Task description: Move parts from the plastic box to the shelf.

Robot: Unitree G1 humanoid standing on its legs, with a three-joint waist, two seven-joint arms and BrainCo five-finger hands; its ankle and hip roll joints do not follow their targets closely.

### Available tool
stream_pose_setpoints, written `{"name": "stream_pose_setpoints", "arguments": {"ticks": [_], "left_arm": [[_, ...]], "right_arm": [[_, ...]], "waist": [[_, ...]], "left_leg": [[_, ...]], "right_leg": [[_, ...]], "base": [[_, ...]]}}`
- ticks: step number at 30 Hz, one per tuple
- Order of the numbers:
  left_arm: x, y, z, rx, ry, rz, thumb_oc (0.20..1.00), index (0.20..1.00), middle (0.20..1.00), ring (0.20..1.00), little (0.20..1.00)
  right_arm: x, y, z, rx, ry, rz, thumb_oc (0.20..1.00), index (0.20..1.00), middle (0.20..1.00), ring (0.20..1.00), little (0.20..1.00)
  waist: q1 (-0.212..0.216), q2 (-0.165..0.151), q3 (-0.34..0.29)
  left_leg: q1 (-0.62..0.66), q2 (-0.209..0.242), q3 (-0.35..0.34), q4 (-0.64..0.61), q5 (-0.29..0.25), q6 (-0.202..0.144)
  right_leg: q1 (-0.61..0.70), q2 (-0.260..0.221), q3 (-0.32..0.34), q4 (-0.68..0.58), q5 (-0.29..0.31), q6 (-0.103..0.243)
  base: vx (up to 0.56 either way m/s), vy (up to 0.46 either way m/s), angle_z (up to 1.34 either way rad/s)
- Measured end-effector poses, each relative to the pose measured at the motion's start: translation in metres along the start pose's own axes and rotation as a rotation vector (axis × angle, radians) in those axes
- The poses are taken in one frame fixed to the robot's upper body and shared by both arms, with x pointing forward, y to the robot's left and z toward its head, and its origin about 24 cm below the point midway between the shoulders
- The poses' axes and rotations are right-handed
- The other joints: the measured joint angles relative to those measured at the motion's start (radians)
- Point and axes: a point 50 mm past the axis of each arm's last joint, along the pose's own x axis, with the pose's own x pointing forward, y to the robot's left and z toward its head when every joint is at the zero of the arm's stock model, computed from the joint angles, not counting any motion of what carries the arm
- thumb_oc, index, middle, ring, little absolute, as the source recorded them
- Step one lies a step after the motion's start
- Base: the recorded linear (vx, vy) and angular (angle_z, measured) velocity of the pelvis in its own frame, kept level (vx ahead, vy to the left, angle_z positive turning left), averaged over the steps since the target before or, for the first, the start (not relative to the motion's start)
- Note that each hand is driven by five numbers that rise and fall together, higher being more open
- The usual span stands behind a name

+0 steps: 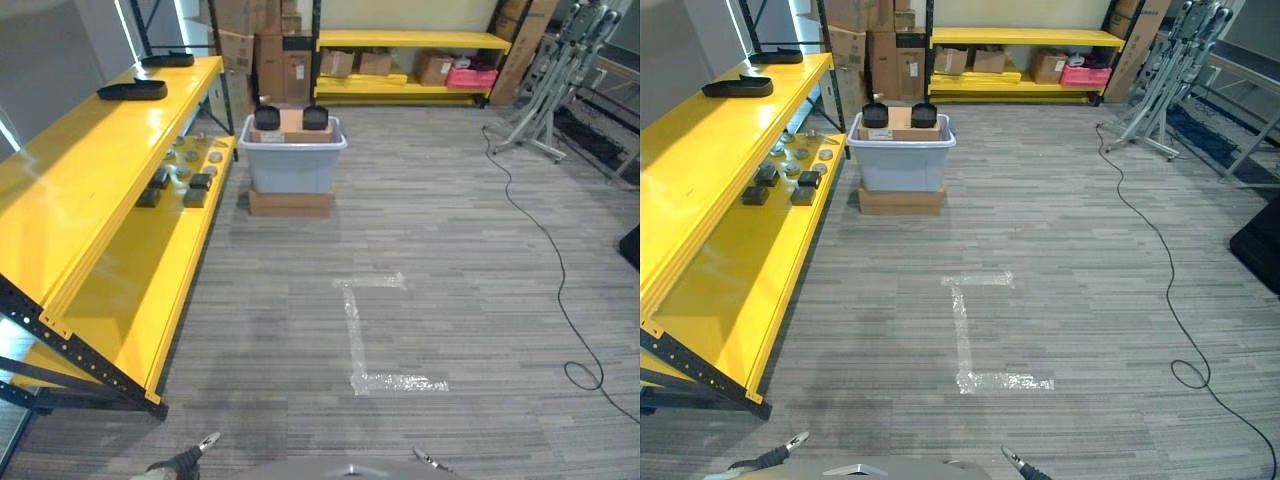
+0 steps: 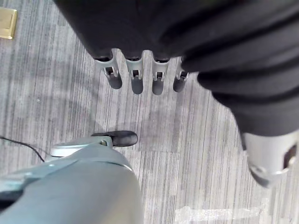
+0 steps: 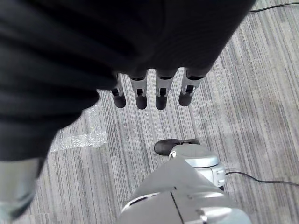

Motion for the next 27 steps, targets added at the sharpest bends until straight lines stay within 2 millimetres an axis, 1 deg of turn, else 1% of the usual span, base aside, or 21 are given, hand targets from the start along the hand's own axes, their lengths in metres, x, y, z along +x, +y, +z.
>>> {"name": "stream_pose_setpoints", "arguments": {"ticks": [1, 3, 4, 6, 8, 9, 13, 17, 21, 24, 27], "left_arm": [[0.0, 0.0, 0.001, 0.0, -0.003, -0.001, 1.0, 1.0, 1.0, 1.0, 1.0], [0.0, 0.0, 0.002, -0.018, -0.007, -0.004, 1.0, 1.0, 1.0, 1.0, 1.0], [0.0, 0.0, 0.002, -0.019, -0.008, -0.004, 1.0, 1.0, 1.0, 1.0, 1.0], [0.0, 0.0, 0.003, -0.026, -0.007, -0.004, 1.0, 1.0, 1.0, 1.0, 1.0], [0.0, 0.0, 0.002, -0.042, -0.007, -0.002, 1.0, 1.0, 1.0, 1.0, 1.0], [0.0, 0.001, 0.002, -0.062, -0.011, 0.001, 1.0, 1.0, 1.0, 1.0, 1.0], [-0.001, 0.003, 0.0, -0.061, -0.013, 0.012, 1.0, 1.0, 1.0, 1.0, 1.0], [-0.001, 0.005, 0.0, -0.08, -0.037, 0.05, 1.0, 1.0, 1.0, 1.0, 1.0], [-0.001, 0.008, 0.003, -0.072, -0.081, 0.091, 1.0, 1.0, 1.0, 1.0, 1.0], [-0.002, 0.009, 0.006, -0.071, -0.104, 0.111, 1.0, 1.0, 1.0, 1.0, 1.0], [-0.002, 0.01, 0.006, -0.071, -0.111, 0.127, 1.0, 1.0, 1.0, 1.0, 1.0]], "right_arm": [[0.0, 0.0, 0.002, 0.005, -0.006, -0.002, 1.0, 1.0, 1.0, 1.0, 1.0], [0.0, 0.0, 0.004, 0.008, -0.014, -0.004, 1.0, 1.0, 1.0, 1.0, 1.0], [0.0, 0.0, 0.005, 0.013, -0.017, -0.004, 1.0, 1.0, 1.0, 1.0, 1.0], [0.001, 0.001, 0.01, 0.034, -0.032, 0.001, 1.0, 1.0, 1.0, 1.0, 1.0], [0.001, 0.001, 0.01, 0.04, -0.034, 0.004, 1.0, 1.0, 1.0, 1.0, 1.0], [0.001, 0.002, 0.014, 0.044, -0.044, 0.009, 1.0, 1.0, 1.0, 1.0, 1.0], [0.001, 0.002, 0.018, 0.054, -0.055, 0.008, 1.0, 1.0, 1.0, 1.0, 1.0], [0.001, 0.002, 0.016, 0.06, -0.055, 0.009, 1.0, 1.0, 1.0, 1.0, 1.0], [0.001, 0.004, 0.01, 0.14, -0.047, 0.015, 1.0, 1.0, 1.0, 1.0, 1.0], [0.002, 0.01, 0.008, 0.205, -0.051, 0.041, 1.0, 1.0, 1.0, 1.0, 1.0], [0.003, 0.014, 0.007, 0.21, -0.036, 0.07, 1.0, 1.0, 1.0, 1.0, 1.0]], "waist": [[-0.002, -0.008, 0.004], [-0.004, -0.007, 0.02], [-0.004, -0.007, 0.027], [-0.007, -0.005, 0.044], [-0.011, -0.004, 0.048], [-0.011, -0.004, 0.051], [-0.011, -0.005, 0.051], [-0.011, -0.011, 0.05], [-0.013, -0.019, 0.046], [-0.012, -0.021, 0.043], [-0.01, -0.021, 0.035]], "left_leg": [[0.004, 0.0, 0.001, 0.0, 0.003, -0.004], [0.009, -0.002, 0.003, 0.0, 0.004, -0.006], [0.014, -0.003, 0.004, 0.0, 0.004, -0.006], [0.021, -0.003, 0.005, 0.003, 0.005, -0.006], [0.025, -0.002, 0.005, 0.003, 0.005, -0.006], [0.028, -0.001, 0.009, -0.001, 0.004, -0.006], [0.032, 0.0, 0.021, -0.001, -0.001, -0.01], [0.025, 0.0, 0.023, -0.001, -0.009, -0.018], [0.025, -0.001, 0.024, -0.001, -0.005, -0.006], [0.026, -0.001, 0.024, -0.001, -0.001, -0.009], [0.026, -0.001, 0.022, -0.001, -0.001, -0.009]], "right_leg": [[0.015, 0.001, -0.001, -0.018, 0.012, 0.004], [0.043, 0.001, -0.002, -0.061, 0.04, 0.003], [0.047, 0.001, -0.002, -0.073, 0.045, 0.001], [0.053, 0.002, -0.004, -0.074, 0.048, 0.001], [0.056, 0.003, -0.004, -0.073, 0.048, 0.001], [0.058, 0.004, -0.002, -0.074, 0.048, 0.001], [0.058, 0.004, 0.003, -0.075, 0.046, 0.0], [0.057, 0.003, 0.005, -0.075, 0.045, -0.003], [0.056, 0.003, 0.006, -0.075, 0.048, -0.004], [0.057, 0.003, 0.005, -0.075, 0.05, -0.001], [0.058, 0.003, 0.004, -0.075, 0.05, -0.001]], "base": [[0.0, 0.0, 0.0], [0.0, 0.0, 0.0], [0.0, 0.0, 0.0], [0.01, 0.006, 0.02], [0.01, 0.008, -0.02], [0.02, 0.015, -0.04], [0.01, 0.016, -0.07], [0.0, 0.004, -0.01], [0.0, 0.0, 0.0], [0.0, 0.0, 0.0], [0.0, 0.0, 0.0]]}}
